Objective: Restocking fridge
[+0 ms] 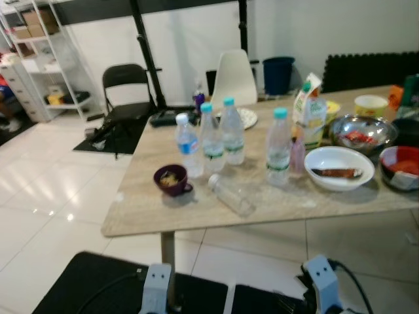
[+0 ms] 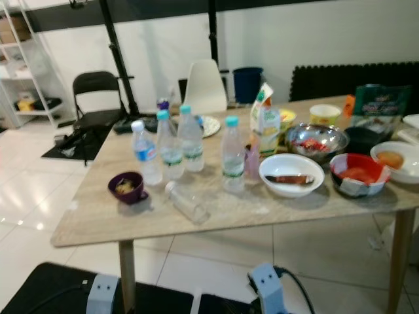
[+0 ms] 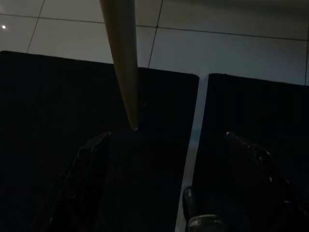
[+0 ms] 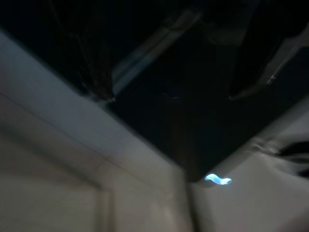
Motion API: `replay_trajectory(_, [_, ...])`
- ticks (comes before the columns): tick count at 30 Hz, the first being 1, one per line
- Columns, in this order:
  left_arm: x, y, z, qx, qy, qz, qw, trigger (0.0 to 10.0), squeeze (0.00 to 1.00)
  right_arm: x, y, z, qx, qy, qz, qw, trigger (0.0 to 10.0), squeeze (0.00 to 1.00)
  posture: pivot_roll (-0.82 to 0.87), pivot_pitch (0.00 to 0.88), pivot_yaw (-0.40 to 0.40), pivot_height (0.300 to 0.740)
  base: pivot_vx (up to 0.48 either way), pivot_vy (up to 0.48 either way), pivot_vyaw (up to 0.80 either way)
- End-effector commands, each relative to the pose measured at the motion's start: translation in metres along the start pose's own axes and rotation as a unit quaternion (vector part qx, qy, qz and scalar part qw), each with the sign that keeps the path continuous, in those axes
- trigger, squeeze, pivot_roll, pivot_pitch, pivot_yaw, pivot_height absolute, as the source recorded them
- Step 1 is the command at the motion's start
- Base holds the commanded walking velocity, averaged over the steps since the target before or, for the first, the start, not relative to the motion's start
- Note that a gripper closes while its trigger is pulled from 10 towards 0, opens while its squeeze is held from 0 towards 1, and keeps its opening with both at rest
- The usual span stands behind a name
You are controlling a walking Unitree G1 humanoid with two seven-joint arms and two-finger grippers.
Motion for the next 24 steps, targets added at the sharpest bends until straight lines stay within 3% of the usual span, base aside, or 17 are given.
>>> replay_trajectory(1, [-0.004, -0.010, -0.001, 0.011, -0.005, 0.006, 1.000, 10.0, 0.00, 0.029, -0.029, 0.004, 0.077, 0.031, 0.016, 0.996, 10.0, 0.00, -0.04, 0.119, 0.109, 0.740, 0.000, 0.000, 0.00])
replay_trajectory(2, [-0.002, -0.009, -0.002, 0.009, -0.002, 0.007, 1.000, 10.0, 0.00, 0.051, -0.043, 0.004, 0.112, 0.057, 0.022, 0.992, 10.0, 0.00, -0.04, 0.119, 0.107, 0.740, 0.000, 0.000, 0.00])
replay_trajectory(3, [-0.002, -0.009, -0.002, 0.009, -0.002, 0.007, 1.000, 10.0, 0.00, 0.051, -0.043, 0.004, 0.112, 0.057, 0.022, 0.992, 10.0, 0.00, -0.04, 0.119, 0.107, 0.740, 0.000, 0.000, 0.00])
replay_trajectory(5, [0.002, -0.005, -0.002, 0.004, 0.006, 0.013, 1.000, 10.0, 0.00, 0.109, -0.075, 0.003, 0.186, 0.129, 0.017, 0.974, 10.0, 0.00, -0.03, 0.119, 0.105, 0.740, 0.000, 0.000, 0.00])
replay_trajectory(8, [0.002, -0.005, -0.002, 0.004, 0.006, 0.013, 1.000, 10.0, 0.00, 0.109, -0.075, 0.003, 0.186, 0.129, 0.017, 0.974, 10.0, 0.00, -0.03, 0.119, 0.105, 0.740, 0.000, 0.000, 0.00])
replay_trajectory(9, [0.002, -0.005, -0.003, 0.004, 0.007, 0.014, 1.000, 10.0, 0.00, 0.126, -0.078, 0.005, 0.184, 0.157, 0.002, 0.970, 10.0, 0.00, -0.03, 0.118, 0.102, 0.740, 0.000, 0.000, 0.00])
replay_trajectory(10, [0.002, -0.005, -0.003, 0.004, 0.007, 0.014, 1.000, 10.0, 0.00, 0.126, -0.078, 0.005, 0.184, 0.157, 0.002, 0.970, 10.0, 0.00, -0.03, 0.118, 0.102, 0.740, 0.000, 0.000, 0.00])
replay_trajectory(11, [0.002, -0.004, -0.003, 0.004, 0.008, 0.017, 1.000, 10.0, 0.00, 0.150, -0.071, 0.013, 0.140, 0.196, -0.031, 0.970, 10.0, 0.00, -0.03, 0.120, 0.103, 0.740, 0.000, 0.000, 0.00])
replay_trajectory(12, [0.002, -0.004, -0.003, 0.004, 0.008, 0.017, 1.000, 10.0, 0.00, 0.150, -0.071, 0.013, 0.140, 0.196, -0.031, 0.970, 10.0, 0.00, -0.03, 0.120, 0.103, 0.740, 0.000, 0.000, 0.00])
replay_trajectory(13, [0.003, -0.005, -0.003, 0.006, 0.013, 0.017, 1.000, 10.0, 0.00, 0.175, -0.055, 0.021, 0.061, 0.236, -0.077, 0.967, 10.0, 0.00, -0.03, 0.119, 0.104, 0.740, 0.000, 0.000, 0.00])
replay_trajectory(14, [0.003, -0.005, -0.003, 0.006, 0.013, 0.017, 1.000, 10.0, 0.00, 0.175, -0.055, 0.021, 0.061, 0.236, -0.077, 0.967, 10.0, 0.00, -0.03, 0.119, 0.104, 0.740, 0.000, 0.000, 0.00])
replay_trajectory(15, [0.010, -0.001, -0.004, -0.004, 0.033, 0.010, 0.999, 10.0, 0.00, 0.196, -0.031, 0.030, -0.048, 0.255, -0.142, 0.955, 10.0, 0.00, -0.03, 0.116, 0.101, 0.740, 0.000, 0.000, 0.00])
replay_trajectory(17, [0.013, 0.002, -0.004, -0.009, 0.040, 0.008, 0.999, 10.0, 0.00, 0.196, -0.027, 0.032, -0.065, 0.248, -0.148, 0.955, 10.0, 0.00, -0.03, 0.116, 0.101, 0.740, 0.000, 0.000, 0.00])
replay_trajectory(18, [0.015, 0.004, -0.004, -0.013, 0.044, 0.004, 0.999, 10.0, 0.00, 0.193, -0.022, 0.035, -0.074, 0.237, -0.140, 0.959, 10.0, 1.00, -0.03, 0.115, 0.097, 0.740, 0.000, 0.000, 0.00])
replay_trajectory(23, [0.024, 0.003, -0.003, -0.009, 0.053, -0.003, 0.999, 10.0, 0.00, 0.186, -0.029, 0.052, -0.073, 0.213, -0.148, 0.963, 10.0, 1.00, -0.03, 0.116, 0.092, 0.740, 0.000, 0.000, 0.00])
replay_trajectory(24, [0.025, 0.002, -0.003, -0.008, 0.054, -0.004, 0.999, 10.0, 0.00, 0.187, -0.030, 0.056, -0.073, 0.211, -0.151, 0.963, 10.0, 0.84, -0.03, 0.119, 0.093, 0.740, 0.000, 0.000, 0.00])
Point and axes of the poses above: a point about 5 cm out from each wrist's last joint towards the gripper, its own z axis pointing out of the wrist towards the gripper, its own x axis along the axis of the wrist's last joint, y = z × x, the point moved 6 cm from there along z, pointing out of the wrist towards the gripper, and after that the axes turned 14 degrees about z, right-handed, at the moved point
